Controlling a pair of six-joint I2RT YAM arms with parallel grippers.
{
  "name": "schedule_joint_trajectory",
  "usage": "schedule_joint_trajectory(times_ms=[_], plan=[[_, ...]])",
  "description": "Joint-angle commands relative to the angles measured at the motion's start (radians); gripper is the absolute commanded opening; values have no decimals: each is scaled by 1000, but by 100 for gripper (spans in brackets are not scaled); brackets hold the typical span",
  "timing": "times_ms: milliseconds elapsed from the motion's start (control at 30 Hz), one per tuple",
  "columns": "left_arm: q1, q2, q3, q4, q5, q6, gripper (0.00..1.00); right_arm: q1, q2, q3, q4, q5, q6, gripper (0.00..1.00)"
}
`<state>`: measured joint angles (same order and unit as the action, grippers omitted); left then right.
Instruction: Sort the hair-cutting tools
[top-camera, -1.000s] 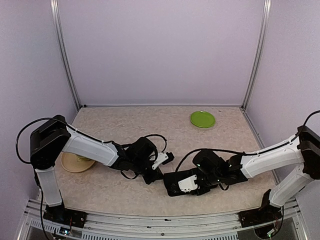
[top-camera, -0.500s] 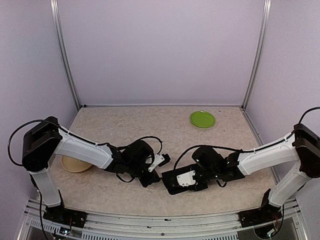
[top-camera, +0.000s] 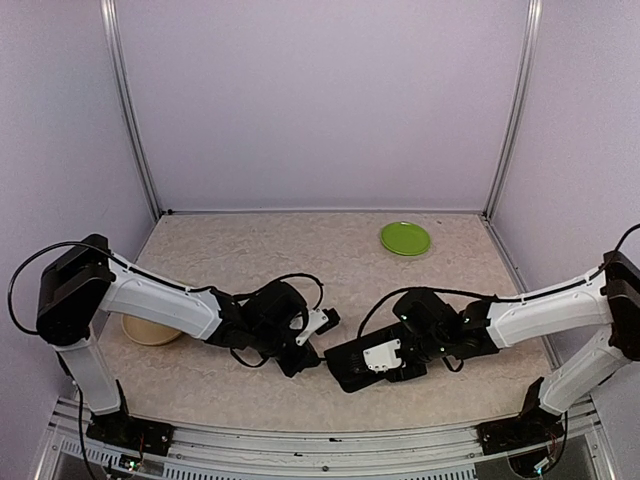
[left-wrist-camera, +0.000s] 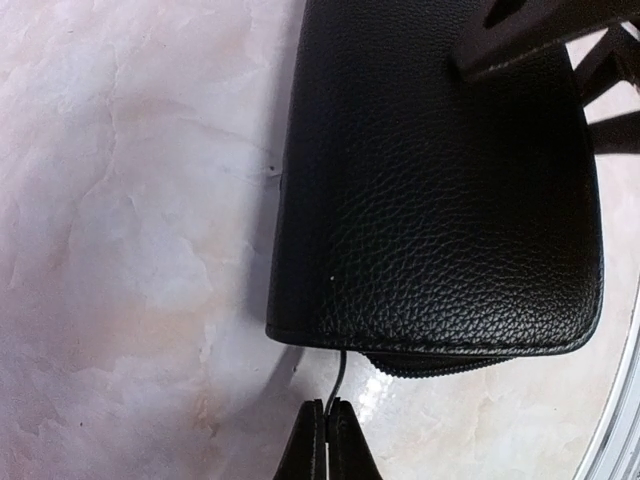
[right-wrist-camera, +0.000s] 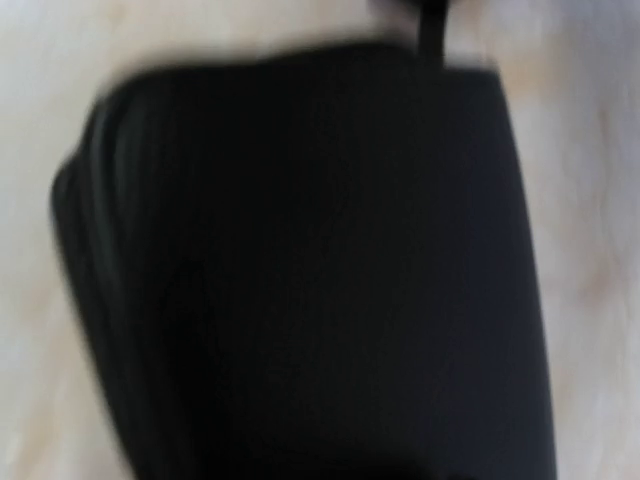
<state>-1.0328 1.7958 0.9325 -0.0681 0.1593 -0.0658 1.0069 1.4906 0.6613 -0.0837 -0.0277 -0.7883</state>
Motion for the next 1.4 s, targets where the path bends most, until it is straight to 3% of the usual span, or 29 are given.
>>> schedule_joint_trajectory(times_ms=[0, 167, 633, 1067, 1367], plan=[[26, -39, 17, -21, 6, -6, 0, -17, -106, -16, -160, -34, -50, 58], [39, -21, 31, 9, 17, -18, 0, 16, -60, 48, -168, -28, -55, 60], [56, 7, 35, 22, 35, -16, 0, 130, 120, 77, 91, 173, -36, 61], [96, -36, -18, -39, 5, -10, 0, 96, 178, 21, 119, 212, -6, 21], [23, -71, -101, -8, 138, -52, 0, 40, 201, 20, 127, 233, 1, 16]])
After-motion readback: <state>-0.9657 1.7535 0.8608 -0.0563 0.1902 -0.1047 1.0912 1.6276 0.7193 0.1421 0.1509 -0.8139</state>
